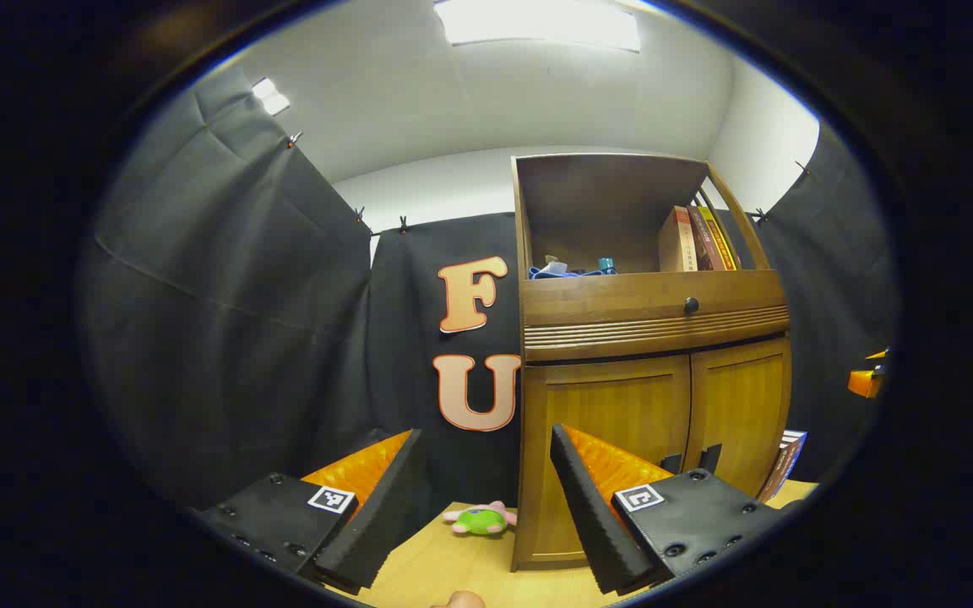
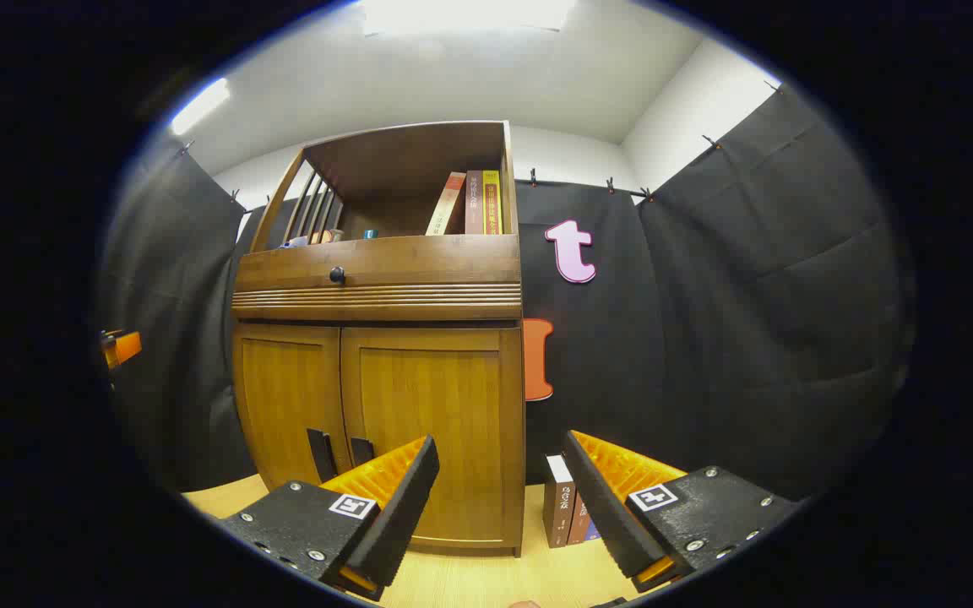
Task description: Open the right door of the double-door shoe cabinet with the right hand, and open the left door with the left hand.
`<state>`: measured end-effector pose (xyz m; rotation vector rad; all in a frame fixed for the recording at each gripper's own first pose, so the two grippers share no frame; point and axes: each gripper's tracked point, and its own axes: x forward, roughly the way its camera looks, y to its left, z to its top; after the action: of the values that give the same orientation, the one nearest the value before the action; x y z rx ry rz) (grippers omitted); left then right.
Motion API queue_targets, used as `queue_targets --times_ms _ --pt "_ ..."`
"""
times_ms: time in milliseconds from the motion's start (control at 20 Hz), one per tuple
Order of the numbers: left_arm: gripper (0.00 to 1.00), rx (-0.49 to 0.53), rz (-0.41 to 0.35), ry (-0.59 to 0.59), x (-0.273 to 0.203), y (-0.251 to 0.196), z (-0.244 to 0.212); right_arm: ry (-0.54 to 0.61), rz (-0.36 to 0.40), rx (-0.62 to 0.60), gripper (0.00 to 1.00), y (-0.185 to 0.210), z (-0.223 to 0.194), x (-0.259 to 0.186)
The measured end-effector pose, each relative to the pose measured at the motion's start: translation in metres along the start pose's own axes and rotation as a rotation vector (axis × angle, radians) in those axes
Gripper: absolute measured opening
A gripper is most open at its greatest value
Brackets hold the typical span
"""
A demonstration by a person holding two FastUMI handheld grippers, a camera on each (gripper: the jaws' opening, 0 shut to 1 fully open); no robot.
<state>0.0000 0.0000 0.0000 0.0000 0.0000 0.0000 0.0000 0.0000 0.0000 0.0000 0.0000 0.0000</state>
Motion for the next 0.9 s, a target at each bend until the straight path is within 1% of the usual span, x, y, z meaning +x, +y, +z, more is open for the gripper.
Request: queue_targets --times_ms 50,200,300,450,550,600,700,750,800,850,900 --pt "0.96 -0.006 -0.021 0.004 0.001 -0.007 -0.003 0.002 -0.005 -0.005 1.0 -0.002 -0.001 -0.001" --pt "0.95 -0.03 -0.075 0.021 0.004 -0.028 -0.009 0.001 -0.024 -0.018 1.0 -0.009 0.001 -0.006" --pt "0.95 -0.033 -0.096 0.033 0.005 -0.034 -0.012 0.0 -0.027 -0.021 1.0 -0.01 0.003 -0.007" --pt "0.95 -0.005 -0.083 0.037 0.006 -0.03 -0.013 0.001 -0.022 -0.013 1.0 -0.009 0.007 -0.008" --pt "0.94 -0.008 -0.07 0.037 0.005 -0.024 -0.012 0.004 -0.019 -0.008 1.0 -0.006 0.009 -0.008" --pt "0.96 -0.013 -0.065 0.035 0.005 -0.022 -0.01 0.007 -0.018 -0.012 1.0 -0.006 0.009 -0.007" --pt "0.95 -0.013 -0.052 0.025 0.005 -0.015 -0.007 0.013 -0.013 -0.019 0.93 -0.001 0.007 -0.006" --pt "0.95 -0.009 -0.046 0.022 0.005 -0.013 -0.006 0.017 -0.009 -0.02 0.8 0.001 0.007 -0.006" --pt "0.94 -0.006 -0.041 0.02 0.006 -0.01 -0.005 0.018 -0.004 -0.019 1.0 0.003 0.009 -0.006" --pt "0.95 -0.003 -0.039 0.019 0.005 -0.01 -0.006 0.016 0.002 -0.018 1.0 0.006 0.01 -0.007" --pt "0.95 -0.002 -0.039 0.02 0.005 -0.01 -0.006 0.015 0.005 -0.017 0.93 0.008 0.011 -0.008"
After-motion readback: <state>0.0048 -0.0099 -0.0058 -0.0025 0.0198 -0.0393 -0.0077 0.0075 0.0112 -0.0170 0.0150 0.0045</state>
